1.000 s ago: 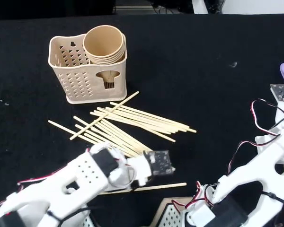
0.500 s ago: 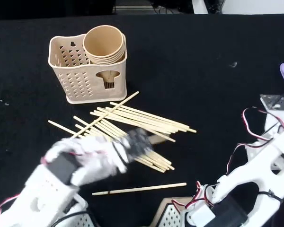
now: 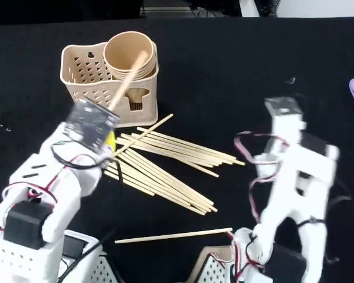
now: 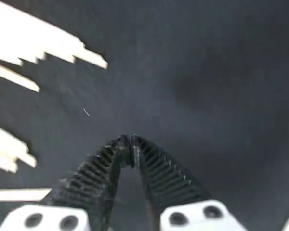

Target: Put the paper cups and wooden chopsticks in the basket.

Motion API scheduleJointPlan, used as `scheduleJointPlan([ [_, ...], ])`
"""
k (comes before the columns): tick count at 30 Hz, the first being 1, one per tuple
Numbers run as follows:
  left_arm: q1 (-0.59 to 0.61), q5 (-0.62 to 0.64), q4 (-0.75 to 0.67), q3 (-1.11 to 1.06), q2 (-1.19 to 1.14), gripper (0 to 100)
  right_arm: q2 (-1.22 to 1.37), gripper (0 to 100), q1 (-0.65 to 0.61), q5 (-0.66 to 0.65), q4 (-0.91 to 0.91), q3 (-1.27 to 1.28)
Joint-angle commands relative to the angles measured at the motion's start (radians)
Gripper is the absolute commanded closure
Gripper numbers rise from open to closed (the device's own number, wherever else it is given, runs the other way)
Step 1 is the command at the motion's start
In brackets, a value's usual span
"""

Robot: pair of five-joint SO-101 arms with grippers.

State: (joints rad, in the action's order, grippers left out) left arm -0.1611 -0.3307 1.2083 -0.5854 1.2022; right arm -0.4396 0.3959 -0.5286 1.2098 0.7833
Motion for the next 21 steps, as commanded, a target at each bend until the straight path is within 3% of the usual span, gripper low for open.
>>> scheduleJointPlan([
  [1, 0.073, 0.137, -0.15, 0.058, 0.008, 97, -0.099, 98.8, -0.118, 0.077, -0.201, 0.119],
  [12, 0.159, 0.341, -0.617, 0.054, -0.003, 97, -0.282, 98.8, -0.54, 0.37, -0.465, 0.323],
  [16, 0.228, 0.433, -0.812, 0.045, -0.011, 97, -0.286, 98.8, -0.563, 0.377, -0.603, 0.437],
  [21, 0.266, 0.474, -0.954, 0.085, -0.149, 97, -0.286, 98.8, -0.517, 0.377, -0.726, 0.504],
])
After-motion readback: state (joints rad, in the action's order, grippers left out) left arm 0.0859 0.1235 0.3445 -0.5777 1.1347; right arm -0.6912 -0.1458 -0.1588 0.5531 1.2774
